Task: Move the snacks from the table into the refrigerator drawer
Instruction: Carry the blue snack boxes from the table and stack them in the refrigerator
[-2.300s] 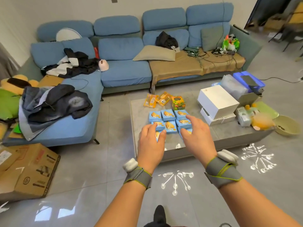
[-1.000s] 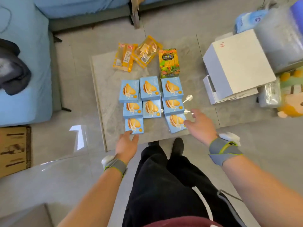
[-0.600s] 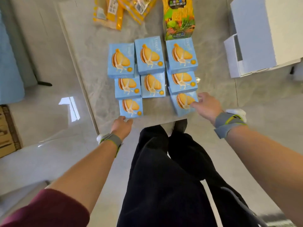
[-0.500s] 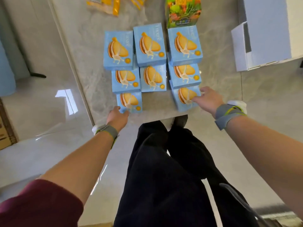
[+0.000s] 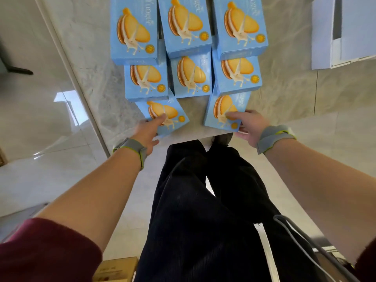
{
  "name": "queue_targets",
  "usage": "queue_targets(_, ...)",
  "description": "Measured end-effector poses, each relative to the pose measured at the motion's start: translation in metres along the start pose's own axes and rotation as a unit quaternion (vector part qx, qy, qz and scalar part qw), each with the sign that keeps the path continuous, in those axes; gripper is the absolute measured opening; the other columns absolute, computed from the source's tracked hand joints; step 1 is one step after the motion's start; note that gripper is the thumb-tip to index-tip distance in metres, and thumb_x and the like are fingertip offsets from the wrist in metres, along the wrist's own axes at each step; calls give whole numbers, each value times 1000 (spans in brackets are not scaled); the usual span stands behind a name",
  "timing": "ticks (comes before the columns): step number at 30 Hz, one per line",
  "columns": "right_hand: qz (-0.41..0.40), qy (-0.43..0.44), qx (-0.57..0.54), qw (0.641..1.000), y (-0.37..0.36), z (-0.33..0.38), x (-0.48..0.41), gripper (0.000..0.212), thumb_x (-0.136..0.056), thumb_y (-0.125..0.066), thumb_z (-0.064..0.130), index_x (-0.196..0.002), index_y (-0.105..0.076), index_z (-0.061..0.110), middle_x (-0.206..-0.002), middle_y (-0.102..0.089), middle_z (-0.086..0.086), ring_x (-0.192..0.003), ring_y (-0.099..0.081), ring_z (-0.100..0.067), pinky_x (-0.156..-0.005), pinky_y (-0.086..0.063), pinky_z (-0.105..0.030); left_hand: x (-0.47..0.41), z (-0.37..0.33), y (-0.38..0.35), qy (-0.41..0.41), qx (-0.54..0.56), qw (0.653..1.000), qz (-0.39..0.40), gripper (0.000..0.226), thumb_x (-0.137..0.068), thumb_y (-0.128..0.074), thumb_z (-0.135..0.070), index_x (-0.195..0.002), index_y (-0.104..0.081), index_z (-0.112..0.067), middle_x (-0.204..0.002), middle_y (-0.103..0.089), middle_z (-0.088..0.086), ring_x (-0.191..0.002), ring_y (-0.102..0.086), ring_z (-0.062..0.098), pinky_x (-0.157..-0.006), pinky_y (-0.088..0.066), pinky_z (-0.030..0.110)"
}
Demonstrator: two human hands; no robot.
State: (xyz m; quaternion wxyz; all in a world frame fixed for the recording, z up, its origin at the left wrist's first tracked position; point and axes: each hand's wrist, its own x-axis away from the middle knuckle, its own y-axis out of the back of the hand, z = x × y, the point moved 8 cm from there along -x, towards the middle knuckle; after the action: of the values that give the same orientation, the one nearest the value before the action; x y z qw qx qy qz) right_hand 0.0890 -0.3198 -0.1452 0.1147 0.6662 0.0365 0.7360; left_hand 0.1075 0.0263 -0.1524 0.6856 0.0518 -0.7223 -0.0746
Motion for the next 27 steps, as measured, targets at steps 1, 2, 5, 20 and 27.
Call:
queue_targets(1, 5, -11, -7, 1000, -3, -3, 0, 52, -70, -90, 39, -114, -72, 17, -116, -76, -9, -105, -71, -28, -78, -59, -37, 2, 2, -6, 10, 9, 1000, 9, 62, -87, -79, -49, -139, -58, -22, -132, -62, -2, -125, -57, 25, -102, -47, 48)
queue_targets(2, 9, -22, -21, 999, -6, -6, 0, 51, -71, -89, 41, -113, -73, 17, -114, -73, -8, -102, -69, -26, -77, -59, -36, 3, 4, -11, 21, 21, 999, 17, 61, -88, -79, -49, -138, -59, -23, -132, -61, -2, -125, -56, 25, -102, -47, 48)
queue_targets(5, 7, -51, -42, 998, -15, -8, 2, 59, -69, -89, 50, -115, -71, 18, -115, -68, -10, -104, -66, -24, -82, -59, -37, 2, 7, -21, 42, 59, 997, 21, 62, -84, -81, -51, -137, -60, -25, -137, -60, -1, -127, -54, 24, -99, -46, 47)
queue_targets(20, -49, -47, -196, 978, -33, -19, -39, 113, -29, -107, 45, -128, -59, 20, -121, -73, -7, -99, -75, -37, -80, -61, -63, -41, -3, -17, 60, 138, 986, -69, 100, -33, -100, -58, -121, -67, -26, -108, -79, 1, -90, -78, 25, -68, -64, 43)
queue_targets(27, -22, -76, -163, 983, -41, -11, 16, 63, -67, -96, 35, -119, -66, 17, -118, -71, -8, -102, -70, -33, -63, -60, -48, 7, 6, -28, 34, 168, 985, -7, 42, -85, -86, -35, -120, -70, -18, -107, -76, 6, -93, -75, 24, -61, -63, 40)
